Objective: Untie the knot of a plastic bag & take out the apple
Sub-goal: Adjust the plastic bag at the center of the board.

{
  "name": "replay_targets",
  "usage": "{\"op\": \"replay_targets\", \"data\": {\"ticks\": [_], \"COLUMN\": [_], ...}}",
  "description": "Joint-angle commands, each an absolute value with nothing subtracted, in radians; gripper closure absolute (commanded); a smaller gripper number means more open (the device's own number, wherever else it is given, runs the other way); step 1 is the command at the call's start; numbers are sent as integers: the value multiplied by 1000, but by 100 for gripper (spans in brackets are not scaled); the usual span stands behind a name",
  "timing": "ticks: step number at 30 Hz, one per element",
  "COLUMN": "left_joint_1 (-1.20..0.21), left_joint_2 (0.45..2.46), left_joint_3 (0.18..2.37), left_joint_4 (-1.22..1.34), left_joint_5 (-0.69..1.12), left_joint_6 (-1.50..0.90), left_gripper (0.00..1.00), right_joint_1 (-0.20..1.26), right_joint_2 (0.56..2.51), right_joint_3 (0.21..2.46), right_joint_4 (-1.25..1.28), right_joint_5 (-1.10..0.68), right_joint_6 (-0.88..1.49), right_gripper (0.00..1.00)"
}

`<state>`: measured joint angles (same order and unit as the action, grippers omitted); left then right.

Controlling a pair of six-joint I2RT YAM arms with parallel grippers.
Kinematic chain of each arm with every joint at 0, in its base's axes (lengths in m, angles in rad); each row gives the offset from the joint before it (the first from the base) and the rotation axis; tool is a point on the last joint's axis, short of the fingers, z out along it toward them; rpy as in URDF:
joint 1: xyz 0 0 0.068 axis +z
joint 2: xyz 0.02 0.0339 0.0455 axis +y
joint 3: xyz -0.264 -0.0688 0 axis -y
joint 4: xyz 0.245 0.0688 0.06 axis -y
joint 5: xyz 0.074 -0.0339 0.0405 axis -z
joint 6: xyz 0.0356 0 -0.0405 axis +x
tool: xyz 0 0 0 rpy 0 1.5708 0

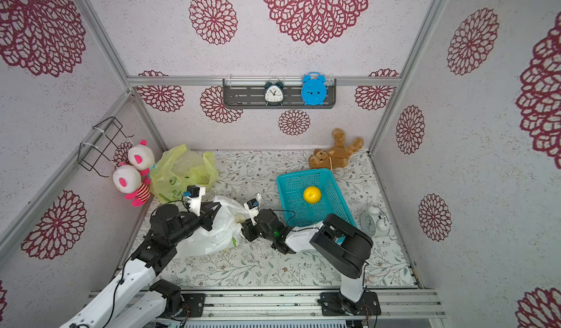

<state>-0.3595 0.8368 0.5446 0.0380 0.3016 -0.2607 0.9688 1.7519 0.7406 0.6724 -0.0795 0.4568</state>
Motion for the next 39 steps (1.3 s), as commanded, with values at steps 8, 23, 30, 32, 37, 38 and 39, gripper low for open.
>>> {"op": "replay_targets", "data": {"ticks": [8,23,30,32,37,38,39], "left_joint_1": [-350,-349,-323,-301,-228,-219,-212], "left_joint_2": [1057,1182,1119,1095,1086,1101,1116], "left_joint_3": [844,581,509,492,453,457,468], "left_joint_4": [182,464,464,438,390,395,386], "left_joint_5": [559,696,651,628,561,574,585], "left_joint_6": [-258,-429,-424,-411,-390,-391,-394], "left_gripper": [100,100,100,100,100,100,100], "right_joint_1": [998,944,909,902,927,929,930], "right_joint_2": [1239,1350,1534,1586,1665,1680,1696], "right_joint_3": [592,677,659,632,601,598,598], "right_joint_4": [526,628,816,875,882,878,864], "right_joint_5": [69,55,37,42,61,60,64], "right_joint_6": [339,265,372,413,471,487,501], "right_gripper": [48,48,50,51,53,53,53]}}
